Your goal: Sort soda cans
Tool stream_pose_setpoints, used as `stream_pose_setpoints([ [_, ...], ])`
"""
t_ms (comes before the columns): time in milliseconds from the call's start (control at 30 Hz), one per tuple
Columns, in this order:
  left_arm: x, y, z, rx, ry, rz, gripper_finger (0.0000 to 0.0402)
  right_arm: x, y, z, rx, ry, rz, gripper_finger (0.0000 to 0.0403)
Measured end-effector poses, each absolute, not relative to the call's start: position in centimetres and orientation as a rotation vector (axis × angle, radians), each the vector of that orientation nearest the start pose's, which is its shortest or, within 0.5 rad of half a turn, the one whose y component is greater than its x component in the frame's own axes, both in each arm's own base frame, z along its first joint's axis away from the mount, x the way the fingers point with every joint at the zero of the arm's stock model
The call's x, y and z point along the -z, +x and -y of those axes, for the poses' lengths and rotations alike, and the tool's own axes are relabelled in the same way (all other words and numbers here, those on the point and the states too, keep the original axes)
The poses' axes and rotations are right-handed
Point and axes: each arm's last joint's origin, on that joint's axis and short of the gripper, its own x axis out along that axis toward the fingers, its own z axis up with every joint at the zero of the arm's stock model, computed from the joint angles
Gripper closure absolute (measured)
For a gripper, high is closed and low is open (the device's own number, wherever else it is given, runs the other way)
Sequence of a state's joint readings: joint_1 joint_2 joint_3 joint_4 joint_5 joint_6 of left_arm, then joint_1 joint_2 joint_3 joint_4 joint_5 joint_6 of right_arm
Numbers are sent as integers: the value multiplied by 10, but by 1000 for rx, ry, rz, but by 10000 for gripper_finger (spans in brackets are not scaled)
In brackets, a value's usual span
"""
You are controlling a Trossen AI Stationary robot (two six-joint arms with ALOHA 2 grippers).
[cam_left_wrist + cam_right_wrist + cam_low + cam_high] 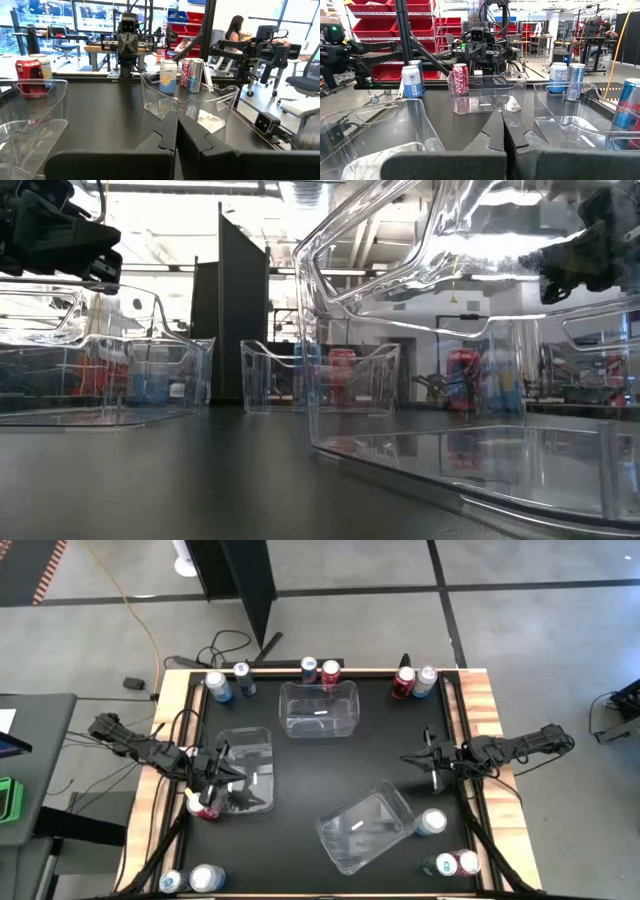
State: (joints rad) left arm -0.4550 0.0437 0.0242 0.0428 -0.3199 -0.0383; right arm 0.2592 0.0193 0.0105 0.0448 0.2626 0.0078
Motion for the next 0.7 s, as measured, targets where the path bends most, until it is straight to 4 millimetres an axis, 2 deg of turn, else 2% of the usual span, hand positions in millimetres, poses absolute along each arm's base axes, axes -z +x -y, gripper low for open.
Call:
stream_pose_setpoints([
  [700,-172,92,35,136,-47,19,401,-170,96,-18,0,21,42,403],
])
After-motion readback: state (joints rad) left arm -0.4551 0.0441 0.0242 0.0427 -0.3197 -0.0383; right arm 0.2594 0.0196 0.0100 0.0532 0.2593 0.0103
